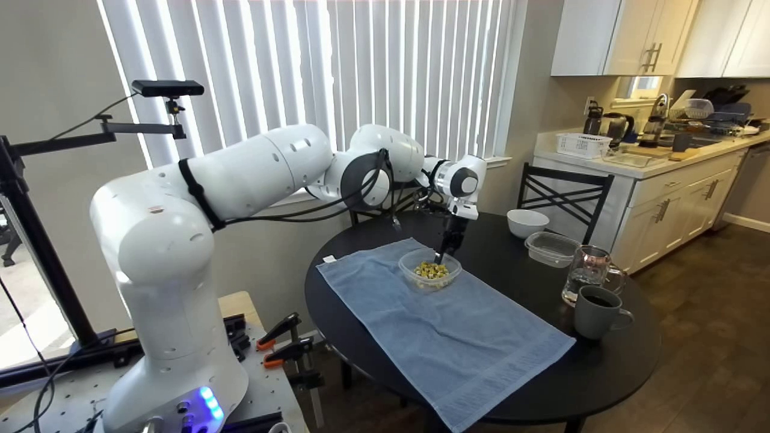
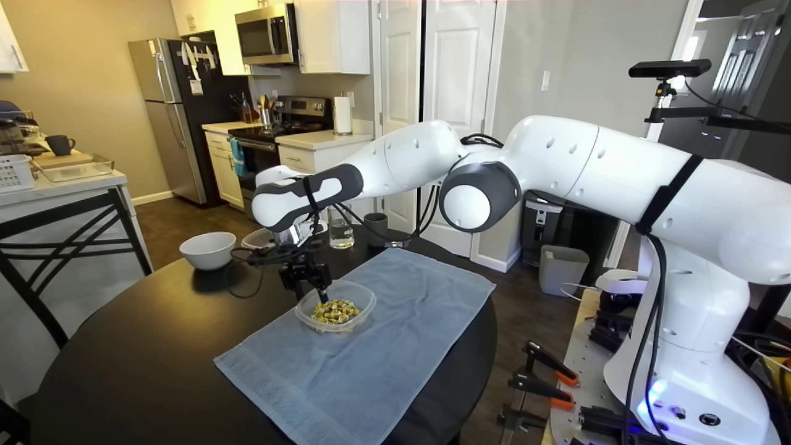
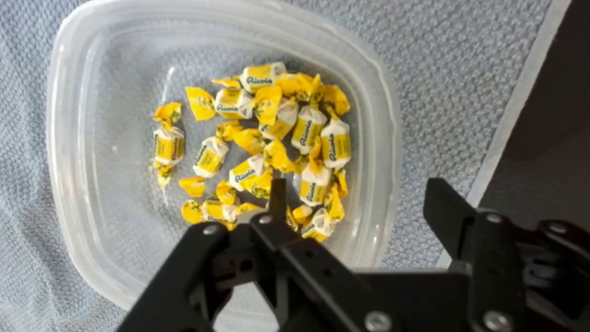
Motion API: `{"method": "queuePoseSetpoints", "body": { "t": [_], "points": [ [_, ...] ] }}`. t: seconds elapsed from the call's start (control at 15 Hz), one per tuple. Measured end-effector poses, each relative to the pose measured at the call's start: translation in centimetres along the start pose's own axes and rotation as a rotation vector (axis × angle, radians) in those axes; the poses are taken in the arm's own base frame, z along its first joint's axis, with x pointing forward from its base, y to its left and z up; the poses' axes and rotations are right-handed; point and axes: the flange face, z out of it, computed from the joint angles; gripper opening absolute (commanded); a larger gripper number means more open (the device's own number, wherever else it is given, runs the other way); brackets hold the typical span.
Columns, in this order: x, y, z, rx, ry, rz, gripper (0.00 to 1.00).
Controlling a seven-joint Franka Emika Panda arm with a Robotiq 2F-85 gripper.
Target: Pour the sweets out of the bowl
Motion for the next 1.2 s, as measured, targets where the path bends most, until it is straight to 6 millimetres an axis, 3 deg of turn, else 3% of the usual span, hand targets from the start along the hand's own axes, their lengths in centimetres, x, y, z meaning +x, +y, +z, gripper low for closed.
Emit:
{"method": "queuePoseSetpoints", "body": {
  "t": [0.47, 0.93, 1.2],
  "points": [
    [0.5, 0.0, 0.4, -0.005, -0.009, 0.003, 0.01],
    [2.7, 0.1, -0.3, 0.009, -0.014, 0.007, 0.01],
    [3.2, -0.1, -3.9, 0.065, 0.113, 0.001, 0.01]
  ]
}}
